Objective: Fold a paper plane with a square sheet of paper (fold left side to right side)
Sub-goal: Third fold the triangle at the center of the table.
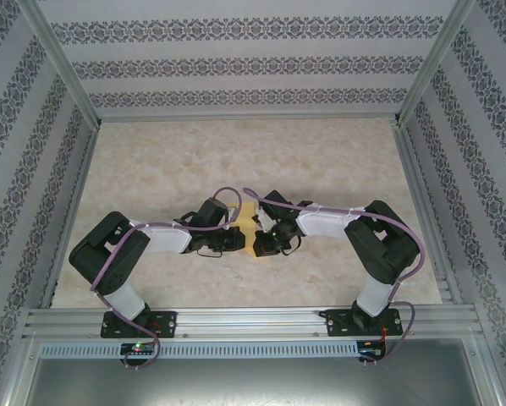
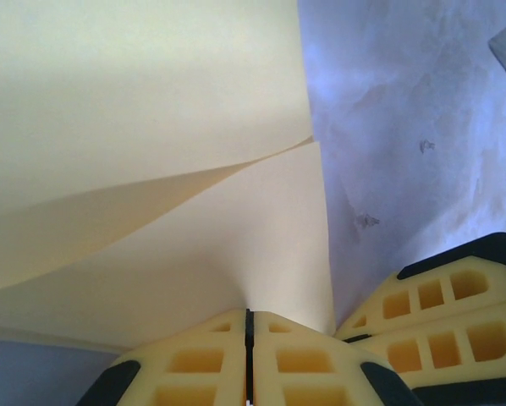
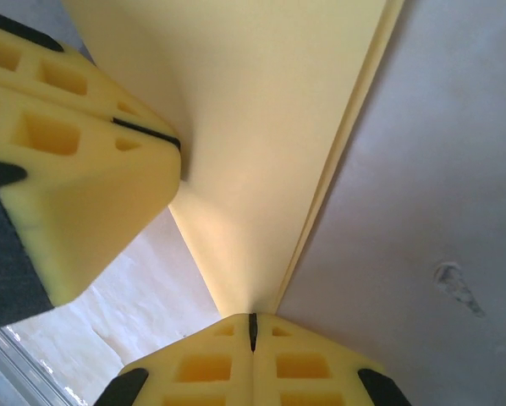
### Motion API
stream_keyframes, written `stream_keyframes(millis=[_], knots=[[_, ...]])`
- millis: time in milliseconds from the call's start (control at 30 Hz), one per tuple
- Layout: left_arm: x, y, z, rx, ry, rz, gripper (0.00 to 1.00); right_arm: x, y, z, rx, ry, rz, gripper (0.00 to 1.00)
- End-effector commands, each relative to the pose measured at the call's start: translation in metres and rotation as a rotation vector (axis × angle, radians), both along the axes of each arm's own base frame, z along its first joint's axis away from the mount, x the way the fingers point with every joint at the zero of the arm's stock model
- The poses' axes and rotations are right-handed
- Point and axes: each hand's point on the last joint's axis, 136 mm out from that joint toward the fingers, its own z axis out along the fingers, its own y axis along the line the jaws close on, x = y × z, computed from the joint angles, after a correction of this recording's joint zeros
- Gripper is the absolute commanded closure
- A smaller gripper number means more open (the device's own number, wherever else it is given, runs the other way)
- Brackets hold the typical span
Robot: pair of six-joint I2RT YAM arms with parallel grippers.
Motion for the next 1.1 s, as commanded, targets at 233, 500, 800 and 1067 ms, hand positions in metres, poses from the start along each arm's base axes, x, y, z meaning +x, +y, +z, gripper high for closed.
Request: stream_keyframes(millis=[233,500,800,1067], knots=[[0.035,0.041,-0.006,0.103,-0.069,0.137,0.89,-0.022,-0.033,-0.033,-0.189,0.073,0.013,1.00],[0.045,0.058,-0.006,0.130,-0.070,0.171,0.89,-0.022,-0.033,-0.033,-0.188,0.073,0.010,1.00],[0.051,0.084,-0.011,0.121,-0.079,0.250,0.86,-0.023,-0.031,-0.032,-0.173,0.076,0.009,1.00],[0.063,0.092,0.014,0.071,-0.091,0.268,0.74,-0.007,-0.016,-0.012,-0.075,-0.005,-0.012,0.99]])
